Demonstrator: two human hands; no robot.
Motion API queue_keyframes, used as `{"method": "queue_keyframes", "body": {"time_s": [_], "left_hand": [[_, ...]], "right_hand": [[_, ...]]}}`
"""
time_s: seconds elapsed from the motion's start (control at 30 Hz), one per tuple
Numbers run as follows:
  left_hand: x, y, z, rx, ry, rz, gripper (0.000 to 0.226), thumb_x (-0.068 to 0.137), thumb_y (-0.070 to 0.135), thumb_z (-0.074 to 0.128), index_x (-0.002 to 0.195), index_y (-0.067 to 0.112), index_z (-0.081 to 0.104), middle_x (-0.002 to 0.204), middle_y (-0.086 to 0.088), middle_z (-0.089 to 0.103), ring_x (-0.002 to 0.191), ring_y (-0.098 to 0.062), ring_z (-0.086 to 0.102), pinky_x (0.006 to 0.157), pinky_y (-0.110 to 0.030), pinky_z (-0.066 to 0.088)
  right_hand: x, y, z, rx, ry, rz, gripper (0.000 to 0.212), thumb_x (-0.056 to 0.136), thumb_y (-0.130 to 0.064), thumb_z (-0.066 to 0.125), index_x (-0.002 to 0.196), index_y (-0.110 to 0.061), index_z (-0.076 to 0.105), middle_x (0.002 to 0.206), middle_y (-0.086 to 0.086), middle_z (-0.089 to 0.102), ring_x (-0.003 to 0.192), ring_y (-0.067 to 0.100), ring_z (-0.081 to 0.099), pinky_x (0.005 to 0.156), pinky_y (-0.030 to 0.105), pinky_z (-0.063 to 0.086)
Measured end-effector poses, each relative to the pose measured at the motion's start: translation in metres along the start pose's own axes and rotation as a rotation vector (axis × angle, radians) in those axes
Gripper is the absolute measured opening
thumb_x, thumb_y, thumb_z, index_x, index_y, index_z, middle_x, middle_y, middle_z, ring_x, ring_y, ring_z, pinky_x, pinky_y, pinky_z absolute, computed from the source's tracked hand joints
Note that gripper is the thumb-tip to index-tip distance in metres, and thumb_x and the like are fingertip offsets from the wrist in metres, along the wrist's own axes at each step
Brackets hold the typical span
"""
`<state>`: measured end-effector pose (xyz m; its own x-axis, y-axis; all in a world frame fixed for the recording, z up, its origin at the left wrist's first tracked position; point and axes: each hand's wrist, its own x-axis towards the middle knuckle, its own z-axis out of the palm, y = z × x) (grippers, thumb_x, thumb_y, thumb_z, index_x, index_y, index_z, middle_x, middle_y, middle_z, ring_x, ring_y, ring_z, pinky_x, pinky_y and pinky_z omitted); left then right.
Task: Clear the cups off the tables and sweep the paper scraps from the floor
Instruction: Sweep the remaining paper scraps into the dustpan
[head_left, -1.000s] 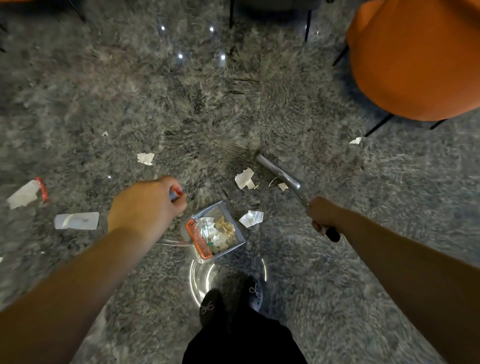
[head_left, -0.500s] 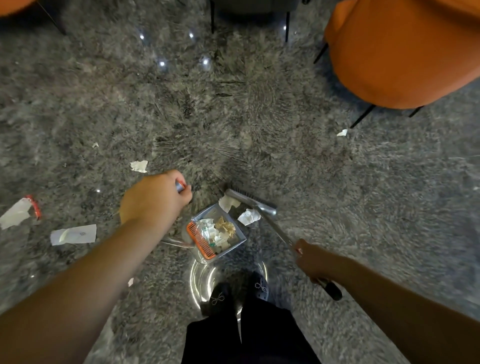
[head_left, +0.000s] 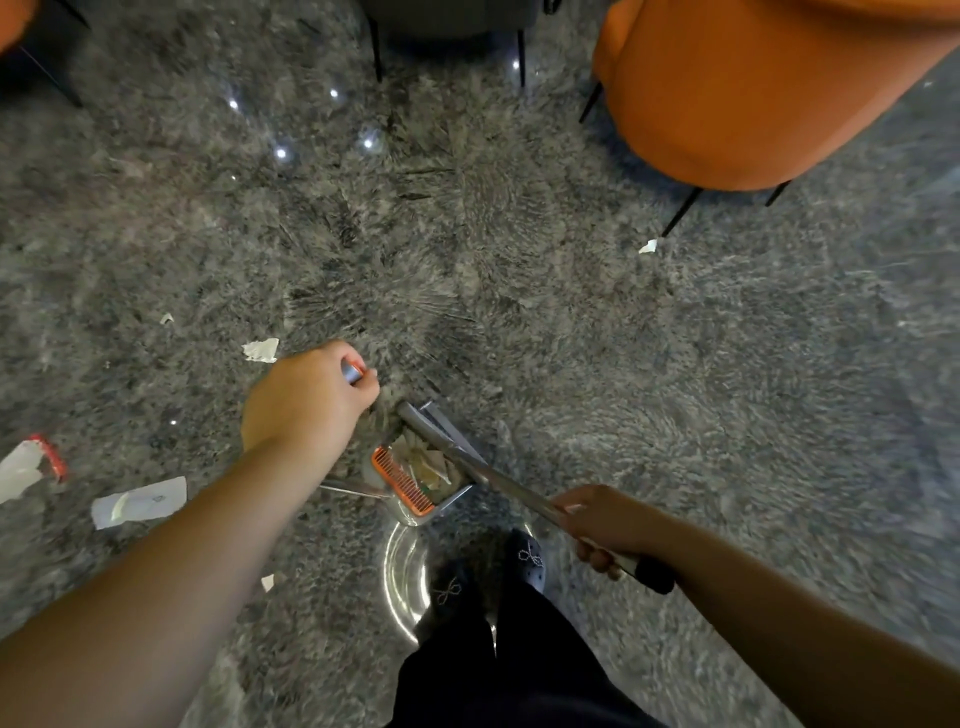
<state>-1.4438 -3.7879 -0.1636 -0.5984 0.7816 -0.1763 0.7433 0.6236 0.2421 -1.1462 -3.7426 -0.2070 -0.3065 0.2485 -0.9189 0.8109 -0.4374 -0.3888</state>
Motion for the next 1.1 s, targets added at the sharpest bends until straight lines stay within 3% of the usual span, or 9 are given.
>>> {"method": "queue_keyframes", "body": {"time_s": [0.1, 0.23, 0.37, 0.57, 0.67, 0.8, 1.1], "left_hand": [[-0.003, -0.009, -0.004, -0.038, -0.012, 0.024, 0.02, 0.087, 0.047, 0.062, 0.079, 0.029, 0.059, 0.056, 0.008, 0.058, 0.047, -0.017, 0.058, 0.045, -0.022, 0.039], [0.0, -0.008, -0.009, -0.054, 0.004, 0.069, 0.017, 0.085, 0.048, 0.064, 0.078, 0.032, 0.059, 0.058, 0.011, 0.055, 0.052, -0.016, 0.054, 0.047, -0.024, 0.035], [0.009, 0.007, -0.019, -0.069, 0.03, 0.134, 0.019, 0.084, 0.049, 0.063, 0.077, 0.033, 0.058, 0.063, 0.006, 0.059, 0.057, -0.019, 0.053, 0.048, -0.026, 0.039], [0.037, 0.05, -0.032, -0.09, 0.068, 0.191, 0.017, 0.087, 0.048, 0.062, 0.085, 0.031, 0.063, 0.07, 0.001, 0.064, 0.061, -0.024, 0.056, 0.051, -0.03, 0.046], [0.056, 0.08, -0.033, -0.118, 0.098, 0.204, 0.018, 0.088, 0.049, 0.062, 0.085, 0.032, 0.063, 0.067, 0.004, 0.063, 0.058, -0.02, 0.055, 0.05, -0.031, 0.048], [0.088, 0.129, -0.025, -0.144, 0.104, 0.25, 0.016, 0.088, 0.047, 0.062, 0.084, 0.031, 0.062, 0.066, 0.003, 0.063, 0.058, -0.021, 0.056, 0.052, -0.034, 0.049], [0.187, 0.281, 0.015, -0.138, 0.051, 0.244, 0.015, 0.086, 0.046, 0.064, 0.083, 0.031, 0.063, 0.073, 0.002, 0.066, 0.067, -0.026, 0.06, 0.057, -0.033, 0.051]], "right_hand": [[-0.011, 0.0, 0.002, 0.088, 0.042, 0.016, 0.016, 0.098, -0.009, 0.04, 0.093, -0.008, 0.055, 0.058, 0.011, 0.048, 0.035, 0.014, 0.042, 0.038, 0.02, 0.034], [-0.022, -0.004, -0.001, 0.168, 0.147, 0.007, 0.026, 0.099, -0.012, 0.042, 0.121, -0.002, 0.053, 0.059, 0.011, 0.049, 0.034, 0.012, 0.043, 0.035, 0.017, 0.035], [-0.031, -0.009, -0.017, 0.263, 0.229, -0.019, 0.023, 0.1, -0.013, 0.043, 0.118, -0.001, 0.053, 0.056, 0.011, 0.048, 0.033, 0.013, 0.041, 0.035, 0.017, 0.033], [-0.028, -0.008, -0.064, 0.375, 0.354, -0.054, 0.033, 0.1, -0.014, 0.042, 0.129, -0.001, 0.048, 0.059, 0.011, 0.047, 0.035, 0.015, 0.038, 0.037, 0.017, 0.031], [-0.009, -0.008, -0.1, 0.381, 0.403, -0.068, 0.031, 0.098, -0.015, 0.044, 0.119, 0.007, 0.05, 0.056, 0.011, 0.045, 0.037, 0.016, 0.038, 0.038, 0.018, 0.031], [0.017, -0.01, -0.162, 0.428, 0.416, -0.081, 0.012, 0.097, -0.014, 0.043, 0.092, -0.01, 0.053, 0.053, 0.009, 0.044, 0.034, 0.013, 0.037, 0.041, 0.018, 0.031], [0.042, -0.037, -0.354, 0.474, 0.408, -0.009, 0.022, 0.1, -0.02, 0.044, 0.081, -0.016, 0.052, 0.056, 0.009, 0.046, 0.034, 0.014, 0.04, 0.042, 0.018, 0.031]]}}
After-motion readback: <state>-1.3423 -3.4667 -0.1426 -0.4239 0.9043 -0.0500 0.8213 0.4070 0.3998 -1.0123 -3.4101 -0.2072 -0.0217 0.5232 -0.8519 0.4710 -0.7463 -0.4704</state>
